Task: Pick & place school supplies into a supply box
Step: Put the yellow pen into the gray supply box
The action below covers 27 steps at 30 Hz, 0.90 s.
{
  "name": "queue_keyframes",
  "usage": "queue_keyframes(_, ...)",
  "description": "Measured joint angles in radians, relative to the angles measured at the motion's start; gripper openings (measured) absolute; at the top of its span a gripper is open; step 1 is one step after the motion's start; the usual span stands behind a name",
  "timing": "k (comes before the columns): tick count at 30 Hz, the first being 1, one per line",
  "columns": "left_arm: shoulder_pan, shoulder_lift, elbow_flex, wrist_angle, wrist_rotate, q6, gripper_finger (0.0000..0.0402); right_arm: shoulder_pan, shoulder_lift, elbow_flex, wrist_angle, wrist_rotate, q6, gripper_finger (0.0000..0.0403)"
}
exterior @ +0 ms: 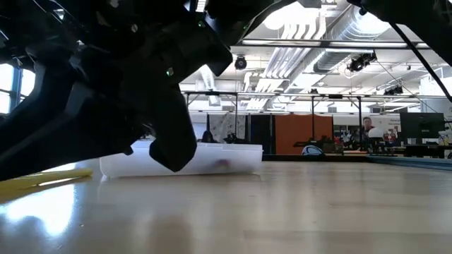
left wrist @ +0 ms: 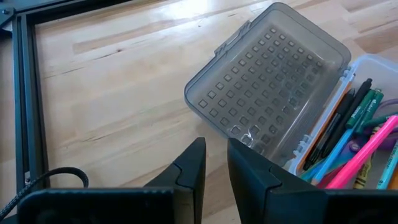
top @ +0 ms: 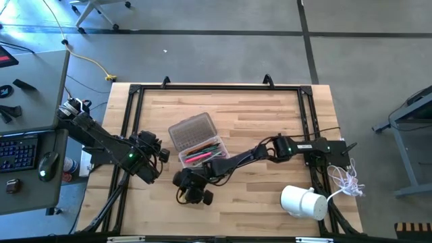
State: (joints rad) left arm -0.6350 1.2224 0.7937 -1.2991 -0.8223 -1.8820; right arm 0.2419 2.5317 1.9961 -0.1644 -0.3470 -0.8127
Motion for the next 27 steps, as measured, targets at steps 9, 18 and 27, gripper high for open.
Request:
queue_keyframes(9,0.000,0.000,0.000,0.000,0.000,0.000,0.0101,-0.031,0.000,0.000,0.033,0.000,0.084,0.0140)
queue_keyframes(18,0.000,0.000,0.000,-0.001,-0.001,0.010,0.0101,-0.045,0.008,0.000,0.016,-0.057,0.097,0.0140)
queue_keyframes(27,0.000,0.000,0.000,0.000,-0.003,0.017,0.0101,-0.040,0.008,0.000,-0.014,-0.052,0.116,0.0140)
